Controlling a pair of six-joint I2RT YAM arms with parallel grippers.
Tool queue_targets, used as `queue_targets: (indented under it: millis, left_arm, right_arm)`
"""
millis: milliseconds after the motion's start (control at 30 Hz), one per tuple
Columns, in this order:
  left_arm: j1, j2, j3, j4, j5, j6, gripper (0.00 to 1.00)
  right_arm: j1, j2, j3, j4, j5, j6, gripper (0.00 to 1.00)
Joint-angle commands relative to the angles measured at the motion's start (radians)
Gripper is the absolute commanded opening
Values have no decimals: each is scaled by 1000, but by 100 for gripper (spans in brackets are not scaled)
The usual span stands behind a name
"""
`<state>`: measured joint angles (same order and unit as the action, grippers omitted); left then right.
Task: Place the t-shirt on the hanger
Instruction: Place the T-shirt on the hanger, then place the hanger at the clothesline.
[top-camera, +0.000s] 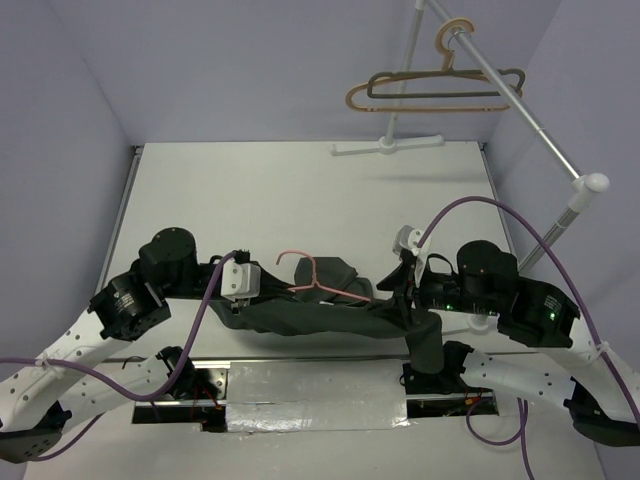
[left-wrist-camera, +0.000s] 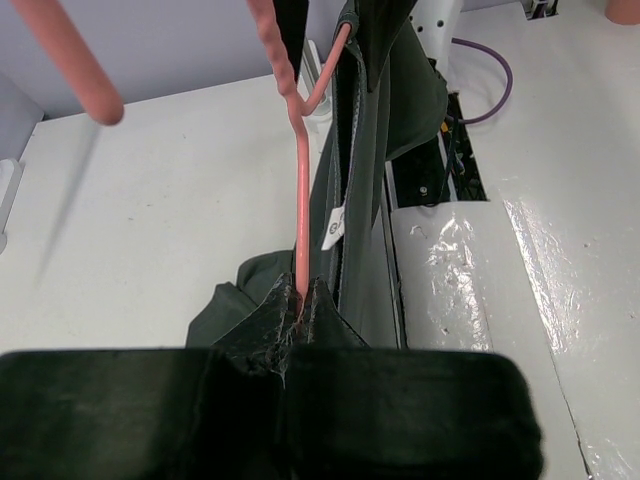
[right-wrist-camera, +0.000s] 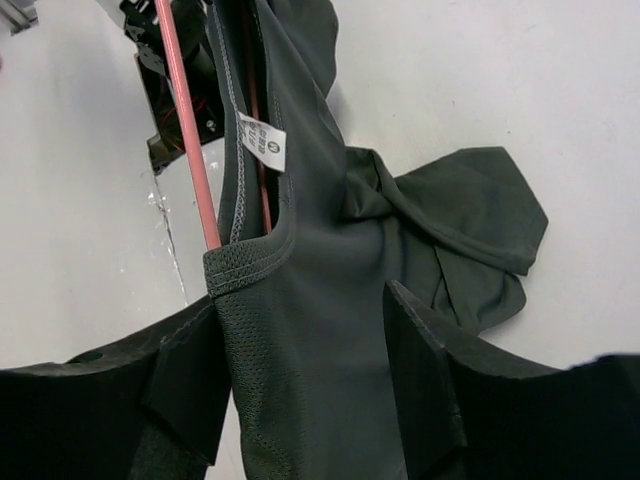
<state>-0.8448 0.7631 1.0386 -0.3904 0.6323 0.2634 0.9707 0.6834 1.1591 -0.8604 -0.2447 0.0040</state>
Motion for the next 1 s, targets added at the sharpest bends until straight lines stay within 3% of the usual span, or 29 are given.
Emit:
queue_targets:
  millis: [0, 133, 167, 233, 267, 333, 400, 467, 533, 700, 833, 967]
  left_arm:
    - [4, -5, 46, 65, 38, 31, 0]
    - [4, -4, 41, 79, 41, 27, 0]
    - [4, -4, 40, 84, 41, 22, 0]
    - [4, 1, 37, 96, 33, 13, 0]
    - [4, 1, 37, 105, 0, -1, 0]
    - [4, 4, 46, 119, -69, -36, 3]
    - [4, 22, 73, 110, -123, -42, 21]
    - [4, 57, 104, 96, -184, -67, 69]
    - [4, 80, 156, 84, -224, -94, 99]
    - [4, 85, 187, 123, -591, -249, 100]
    - [4, 70, 161, 111, -765, -447, 99]
    - [6, 105, 150, 73, -822, -516, 99]
  right_arm:
    - [10, -21, -15, 1, 24, 34, 61]
    - [11, -25, -24, 11, 4, 37, 38]
    - [11, -24, -24, 12, -2, 40, 23]
    - [11, -19, -24, 24, -19, 44, 6]
    - [13, -21, -25, 32, -21, 47, 0]
    - [11, -27, -29, 60, -8, 65, 0]
    - [14, -36, -33, 87, 22, 97, 0]
    - [13, -38, -21, 98, 102, 129, 0]
    - [13, -27, -4, 93, 197, 175, 0]
    - [13, 31, 54, 37, 404, 298, 0]
    - [13, 22, 51, 17, 626, 399, 0]
    - [13, 28, 82, -25, 809, 516, 0]
